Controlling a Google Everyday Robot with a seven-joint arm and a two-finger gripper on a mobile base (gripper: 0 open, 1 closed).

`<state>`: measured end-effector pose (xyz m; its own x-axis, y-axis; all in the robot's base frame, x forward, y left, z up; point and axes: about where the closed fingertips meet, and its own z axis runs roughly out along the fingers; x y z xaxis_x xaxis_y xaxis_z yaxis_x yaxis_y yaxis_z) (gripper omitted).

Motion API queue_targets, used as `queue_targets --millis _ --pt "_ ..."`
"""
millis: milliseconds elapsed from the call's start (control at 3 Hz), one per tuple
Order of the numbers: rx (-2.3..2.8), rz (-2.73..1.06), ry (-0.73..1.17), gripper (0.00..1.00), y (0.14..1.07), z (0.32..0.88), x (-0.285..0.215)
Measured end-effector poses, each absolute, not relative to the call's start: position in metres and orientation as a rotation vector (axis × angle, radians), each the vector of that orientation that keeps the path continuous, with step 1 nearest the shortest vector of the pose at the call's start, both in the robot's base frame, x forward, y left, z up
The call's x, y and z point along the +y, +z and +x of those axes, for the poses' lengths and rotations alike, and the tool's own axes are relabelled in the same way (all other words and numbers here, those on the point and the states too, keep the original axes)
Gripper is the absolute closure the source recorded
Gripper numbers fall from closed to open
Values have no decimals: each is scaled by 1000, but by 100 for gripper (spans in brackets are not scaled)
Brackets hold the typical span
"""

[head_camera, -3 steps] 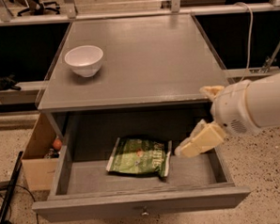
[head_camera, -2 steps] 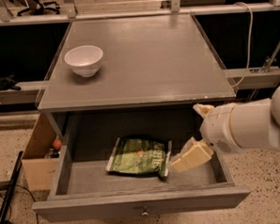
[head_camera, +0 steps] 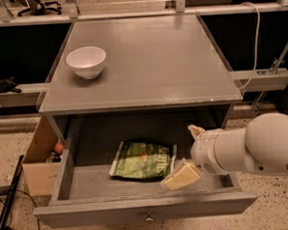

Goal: Pick green jalapeno chip bag from top drawer and place on counter

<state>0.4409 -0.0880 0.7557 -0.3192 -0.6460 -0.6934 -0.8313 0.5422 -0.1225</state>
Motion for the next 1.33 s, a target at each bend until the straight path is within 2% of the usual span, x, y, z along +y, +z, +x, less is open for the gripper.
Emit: queue_targets --millis 1000,1333 --pt "2056 -1180 430 0 656 495 -49" --pt "2057 -1180 430 0 656 495 -49"
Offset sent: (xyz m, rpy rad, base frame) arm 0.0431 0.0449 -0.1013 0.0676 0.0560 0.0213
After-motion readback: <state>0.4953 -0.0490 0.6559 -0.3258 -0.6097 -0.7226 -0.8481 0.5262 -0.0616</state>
